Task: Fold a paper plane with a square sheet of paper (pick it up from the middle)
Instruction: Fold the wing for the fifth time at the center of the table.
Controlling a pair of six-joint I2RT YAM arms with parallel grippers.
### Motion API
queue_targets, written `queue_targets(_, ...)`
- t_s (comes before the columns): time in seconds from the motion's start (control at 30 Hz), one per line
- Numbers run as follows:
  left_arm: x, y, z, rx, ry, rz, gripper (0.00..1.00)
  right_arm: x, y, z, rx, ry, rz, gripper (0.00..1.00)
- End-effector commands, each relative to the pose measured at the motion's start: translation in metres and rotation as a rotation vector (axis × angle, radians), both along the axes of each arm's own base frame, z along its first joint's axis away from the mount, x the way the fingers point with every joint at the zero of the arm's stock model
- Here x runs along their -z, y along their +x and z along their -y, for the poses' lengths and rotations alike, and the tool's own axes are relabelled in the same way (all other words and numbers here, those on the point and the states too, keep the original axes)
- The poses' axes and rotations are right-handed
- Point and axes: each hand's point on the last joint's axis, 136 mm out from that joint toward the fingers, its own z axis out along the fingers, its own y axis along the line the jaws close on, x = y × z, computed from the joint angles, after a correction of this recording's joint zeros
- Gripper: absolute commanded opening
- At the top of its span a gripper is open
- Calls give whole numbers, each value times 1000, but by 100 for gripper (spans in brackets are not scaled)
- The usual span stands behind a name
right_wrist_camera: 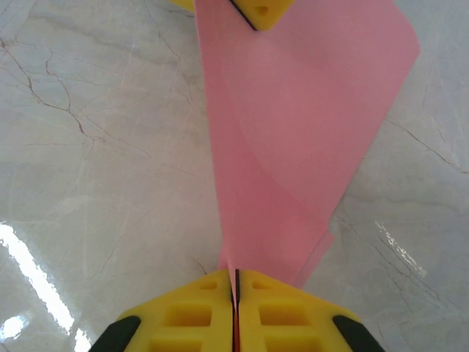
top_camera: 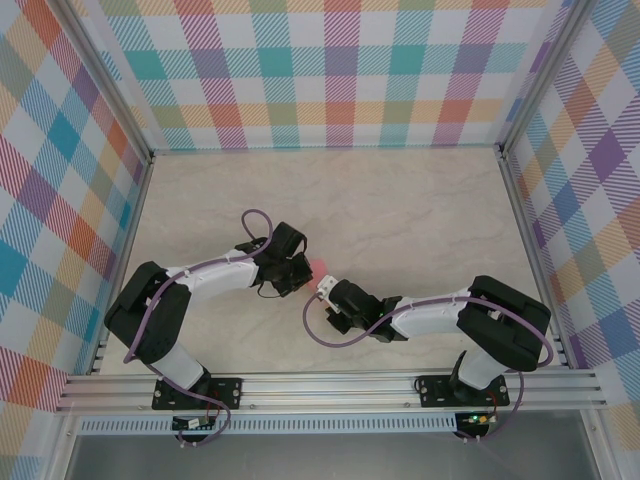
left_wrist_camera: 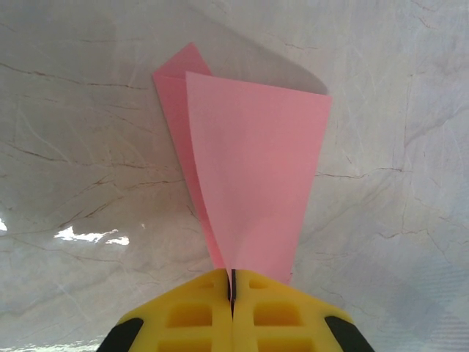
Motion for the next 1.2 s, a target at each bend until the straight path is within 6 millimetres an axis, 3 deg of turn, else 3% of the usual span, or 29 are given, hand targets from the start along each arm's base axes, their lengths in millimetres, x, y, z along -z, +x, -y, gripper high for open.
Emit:
queue_targets(0.0, -11, 0, -2, 8, 15, 16, 7, 0, 1, -5, 23, 25, -5, 5)
queue_targets(0.17, -16, 0, -7, 0, 30, 29, 3, 4, 1, -7, 55, 37, -38, 12)
queue_targets(0.33, -11, -2, -7, 3, 36, 17, 0, -17, 1, -15, 37, 96, -27, 24)
queue_targets(0.53, -10, -1, -6, 3, 31, 14, 0, -25, 1, -22, -13, 81, 0, 29)
queue_targets(0.77, -11, 0, -5, 5, 31, 14, 0, -23, 1, -28, -36, 58, 16, 25)
queue_targets(1.17, -11, 0, -6, 3, 38, 14, 0, -10, 1, -14, 14, 13, 6, 19)
